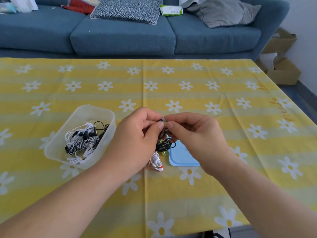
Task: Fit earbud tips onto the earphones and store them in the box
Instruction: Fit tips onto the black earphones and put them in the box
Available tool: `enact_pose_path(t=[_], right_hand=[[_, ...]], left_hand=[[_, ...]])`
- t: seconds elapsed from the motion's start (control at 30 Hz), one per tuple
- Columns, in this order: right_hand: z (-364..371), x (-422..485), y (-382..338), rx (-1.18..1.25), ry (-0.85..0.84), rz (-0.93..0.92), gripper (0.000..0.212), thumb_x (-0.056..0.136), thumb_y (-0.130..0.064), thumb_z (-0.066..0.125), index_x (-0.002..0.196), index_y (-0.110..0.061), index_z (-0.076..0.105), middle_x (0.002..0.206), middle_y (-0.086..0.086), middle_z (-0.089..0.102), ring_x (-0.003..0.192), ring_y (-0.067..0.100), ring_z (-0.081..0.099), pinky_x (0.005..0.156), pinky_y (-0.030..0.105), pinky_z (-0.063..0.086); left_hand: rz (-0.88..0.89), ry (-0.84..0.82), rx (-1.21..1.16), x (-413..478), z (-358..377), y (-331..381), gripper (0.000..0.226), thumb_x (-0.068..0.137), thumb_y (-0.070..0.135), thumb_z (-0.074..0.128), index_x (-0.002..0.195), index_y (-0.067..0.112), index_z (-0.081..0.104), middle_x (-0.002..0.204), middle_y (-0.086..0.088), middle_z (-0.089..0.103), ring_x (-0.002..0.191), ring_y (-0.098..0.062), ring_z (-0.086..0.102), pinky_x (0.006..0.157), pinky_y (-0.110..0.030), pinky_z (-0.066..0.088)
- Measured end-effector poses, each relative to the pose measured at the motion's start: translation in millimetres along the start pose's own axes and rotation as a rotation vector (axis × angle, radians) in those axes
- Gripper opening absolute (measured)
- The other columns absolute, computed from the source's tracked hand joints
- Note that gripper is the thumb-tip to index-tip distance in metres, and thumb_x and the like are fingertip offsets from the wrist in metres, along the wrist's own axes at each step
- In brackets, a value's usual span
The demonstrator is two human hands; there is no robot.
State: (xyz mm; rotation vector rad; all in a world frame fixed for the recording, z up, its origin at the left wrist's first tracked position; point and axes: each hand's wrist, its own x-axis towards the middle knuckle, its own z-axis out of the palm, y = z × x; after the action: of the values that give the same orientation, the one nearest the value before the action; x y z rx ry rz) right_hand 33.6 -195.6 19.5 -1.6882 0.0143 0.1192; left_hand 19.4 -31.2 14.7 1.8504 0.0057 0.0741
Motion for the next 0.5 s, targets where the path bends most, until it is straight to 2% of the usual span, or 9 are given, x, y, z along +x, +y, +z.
enact_pose_path(t=[0.1,0.17,0.23,0.37,0.5], right_hand=[[-1.4,-0.2,-0.8,0.001,-0.002,-0.011,0.015,0.091,-0.006,0.073,0.093,-0.019,0.081,0.080,0.003,0.079,0.073,0.013,0.069,0.068,0.021,0.055],[-2.2,0.1,-1.0,0.044,0.000,0.009,0.014,0.091,-0.004,0.073,0.094,-0.016,0.080,0.083,0.004,0.079,0.075,0.012,0.070,0.070,0.020,0.056],[-2.2,0.2,-0.9,0.115,-0.005,0.049,0.011,0.090,-0.003,0.073,0.096,-0.011,0.079,0.086,0.009,0.079,0.078,0.016,0.072,0.073,0.022,0.057],[-1.9,1.0,-0.6,0.231,0.019,0.110,0.009,0.087,-0.002,0.076,0.092,-0.009,0.077,0.083,0.009,0.077,0.074,0.018,0.070,0.068,0.021,0.055],[-3.2,1.6,-1.9,0.222,0.019,0.105,0.007,0.086,-0.002,0.078,0.090,-0.009,0.078,0.082,0.010,0.078,0.075,0.019,0.070,0.070,0.024,0.058]], left_hand=[[0.015,-0.057,0.020,-0.8,-1.0,3.5,0.030,0.100,0.012,0.062,0.122,0.032,0.065,0.086,0.012,0.079,0.078,-0.001,0.071,0.070,-0.006,0.047],[0.024,-0.080,0.027,-1.2,-1.2,4.6,0.037,0.101,0.012,0.061,0.129,0.036,0.066,0.093,0.014,0.079,0.085,0.003,0.071,0.076,-0.006,0.047],[0.017,-0.082,0.009,-1.1,-0.5,4.5,0.035,0.101,0.011,0.060,0.123,0.036,0.071,0.099,0.013,0.079,0.092,0.002,0.072,0.082,-0.010,0.052],[-0.010,-0.067,-0.056,-0.9,-0.6,3.3,0.030,0.101,0.008,0.060,0.109,0.033,0.074,0.094,0.007,0.080,0.090,-0.005,0.075,0.081,-0.016,0.056],[-0.038,-0.074,-0.058,-1.5,0.9,3.2,0.025,0.101,0.011,0.061,0.107,0.033,0.073,0.092,0.004,0.080,0.090,-0.010,0.076,0.085,-0.026,0.060]])
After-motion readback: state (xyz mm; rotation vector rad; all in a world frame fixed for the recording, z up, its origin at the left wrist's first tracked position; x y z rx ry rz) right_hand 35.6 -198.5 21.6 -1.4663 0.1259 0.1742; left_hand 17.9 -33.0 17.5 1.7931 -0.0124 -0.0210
